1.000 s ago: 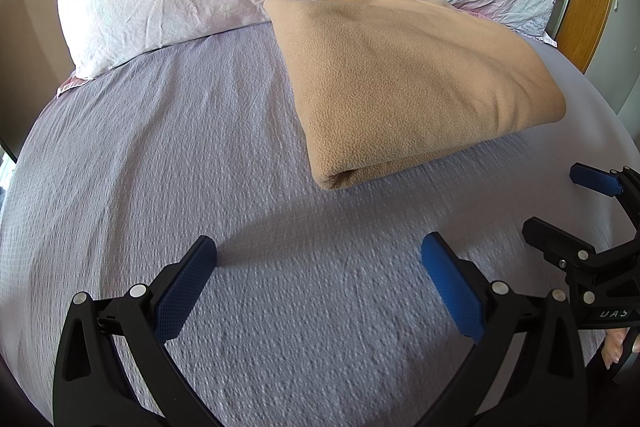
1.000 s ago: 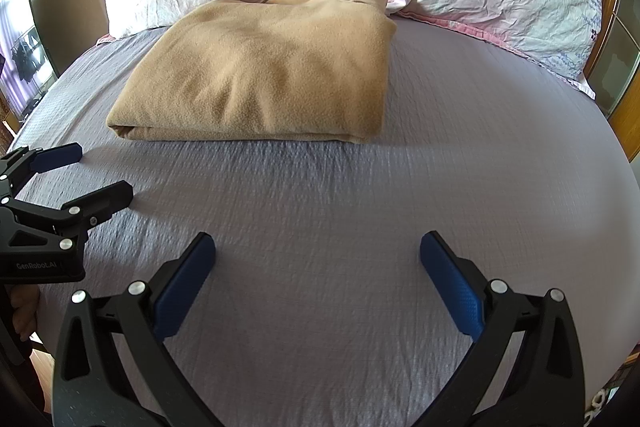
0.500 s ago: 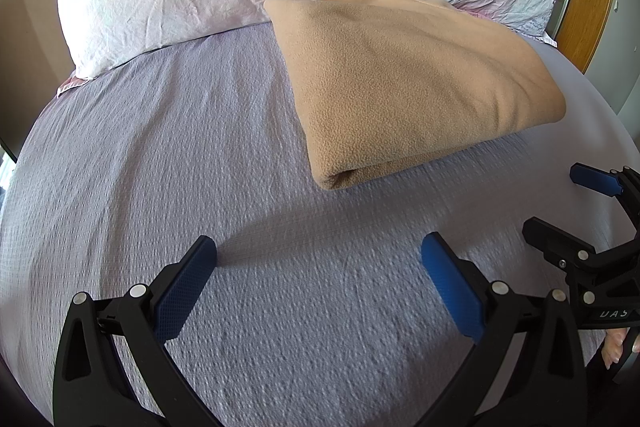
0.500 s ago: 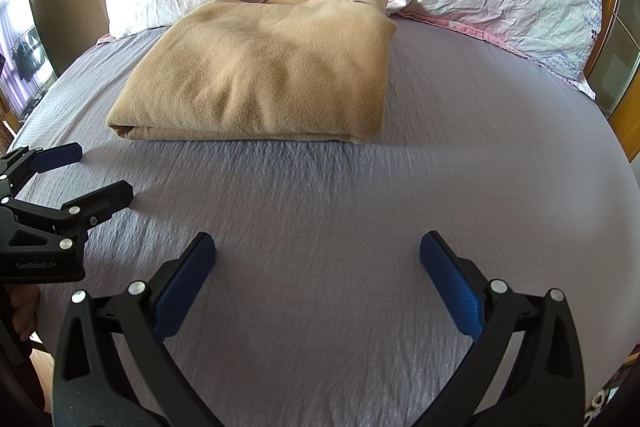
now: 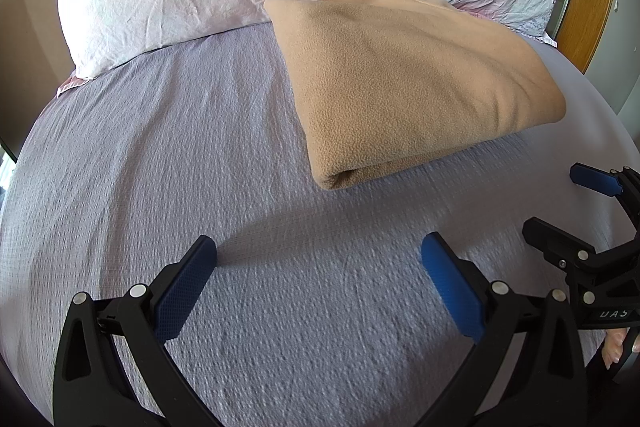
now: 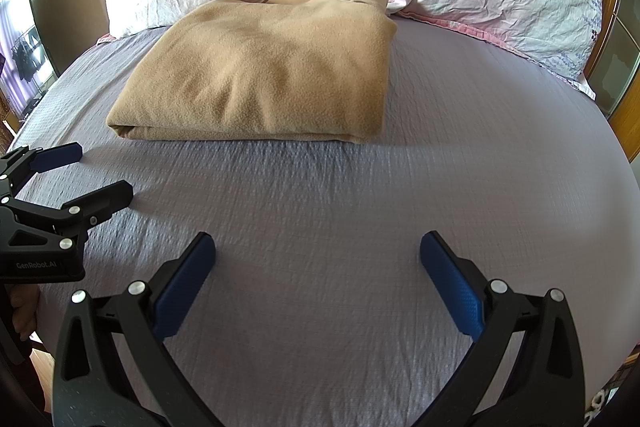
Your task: Fold small clothes
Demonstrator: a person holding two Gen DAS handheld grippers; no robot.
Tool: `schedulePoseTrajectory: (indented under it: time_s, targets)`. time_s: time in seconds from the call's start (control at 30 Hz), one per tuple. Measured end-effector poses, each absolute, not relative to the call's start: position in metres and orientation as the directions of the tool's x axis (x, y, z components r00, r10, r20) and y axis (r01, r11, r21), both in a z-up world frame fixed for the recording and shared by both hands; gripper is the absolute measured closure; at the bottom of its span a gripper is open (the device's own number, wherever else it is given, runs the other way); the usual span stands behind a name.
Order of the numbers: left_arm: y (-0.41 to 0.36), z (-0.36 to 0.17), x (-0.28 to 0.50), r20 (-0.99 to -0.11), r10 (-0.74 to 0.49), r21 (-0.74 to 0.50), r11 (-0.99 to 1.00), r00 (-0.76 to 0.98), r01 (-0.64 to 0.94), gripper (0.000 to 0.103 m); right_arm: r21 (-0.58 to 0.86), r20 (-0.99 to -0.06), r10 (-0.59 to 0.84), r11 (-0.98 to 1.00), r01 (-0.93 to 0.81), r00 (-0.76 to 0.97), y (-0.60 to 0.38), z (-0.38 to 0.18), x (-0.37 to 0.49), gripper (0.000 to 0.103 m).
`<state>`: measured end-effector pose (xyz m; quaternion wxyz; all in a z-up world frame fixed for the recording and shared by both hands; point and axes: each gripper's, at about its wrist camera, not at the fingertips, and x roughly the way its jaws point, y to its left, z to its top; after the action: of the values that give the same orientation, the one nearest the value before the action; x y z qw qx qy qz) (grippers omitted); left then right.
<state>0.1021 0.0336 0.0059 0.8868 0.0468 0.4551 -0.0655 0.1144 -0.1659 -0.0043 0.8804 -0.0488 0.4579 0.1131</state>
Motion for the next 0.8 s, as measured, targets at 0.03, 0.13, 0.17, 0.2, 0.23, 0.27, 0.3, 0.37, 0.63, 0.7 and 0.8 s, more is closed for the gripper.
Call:
schedulePoseTrajectory:
  time_s: [0.03, 0.13, 0.17, 0.2, 0.23, 0.27, 0.3, 0.37, 0.63, 0.7, 0.8]
  targets:
    - [0.0336, 0.0059, 0.102, -0.813, -0.074, 0.023, 0.987, 0.577, 0.159, 0.001, 0.017, -0.817, 0.154, 0.97, -0.244, 0.555, -0.1659, -0.0043, 0.1143, 0.002]
    - [0.0335, 0.0057, 0.1026, -0.813, -0.073, 0.023, 0.987, 0.577, 0.159, 0.001, 0.018, -0.817, 0.154, 0.97, -0.244, 0.555, -0.1658, -0.0044, 0.1143, 0.002]
    - [0.0335, 0.0057, 0.1021, -0.813, -0.073, 0.023, 0.987, 0.577, 0.159, 0.001, 0.018, -0.817, 0.154, 0.97, -0.244, 0.555, -0.1658, -0.0044, 0.1143, 0.002]
    - [0.0335, 0.0057, 0.1026, -0.813, -0.073, 0.023, 0.987, 0.577, 0.159, 0.001, 0.018, -0.817, 0.154, 0.97, -0.244, 0.555, -0.1658, -0.0044, 0.1143, 0.002]
    - [0.0335, 0.0057, 0.1026, -0.813, -0.073, 0.023, 0.987, 0.577, 0.158, 0.001, 0.018, -0.817, 0.154, 0.97, -0.244, 0.555, -0.1658, -0.0044, 0.1143, 0.002]
    - [0.0335, 0.0057, 0.1025, -0.813, -0.073, 0.023, 0.987, 0.577, 0.158, 0.001, 0.018, -0.817, 0.154, 0.97, -0.244, 0.555, -0.1657, -0.0045, 0.1144, 0.002]
    - [0.0335, 0.0057, 0.1022, -0.813, -0.073, 0.023, 0.987, 0.577, 0.158, 0.001, 0.018, -0.817, 0.154, 0.97, -0.244, 0.555, -0.1657, -0.0044, 0.1142, 0.002]
    - [0.0335, 0.0057, 0.1024, -0.813, -0.073, 0.023, 0.987, 0.577, 0.158, 0.001, 0.018, -0.817, 0.154, 0.97, -0.244, 0.555, -0.1656, -0.0044, 0.1142, 0.002]
    - [0.0329, 0.005, 0.1045, -0.813, -0.072, 0.024, 0.987, 0.578, 0.157, 0.001, 0.018, -0.817, 0.154, 0.97, -0.243, 0.555, -0.1654, -0.0044, 0.1141, 0.002]
    - [0.0334, 0.0051, 0.1043, -0.814, -0.073, 0.024, 0.987, 0.577, 0.158, 0.001, 0.018, -0.817, 0.154, 0.97, -0.243, 0.556, -0.1654, -0.0044, 0.1141, 0.002]
    - [0.0334, 0.0051, 0.1033, -0.814, -0.073, 0.024, 0.987, 0.577, 0.158, 0.001, 0.018, -0.817, 0.154, 0.97, -0.243, 0.556, -0.1652, -0.0044, 0.114, 0.002]
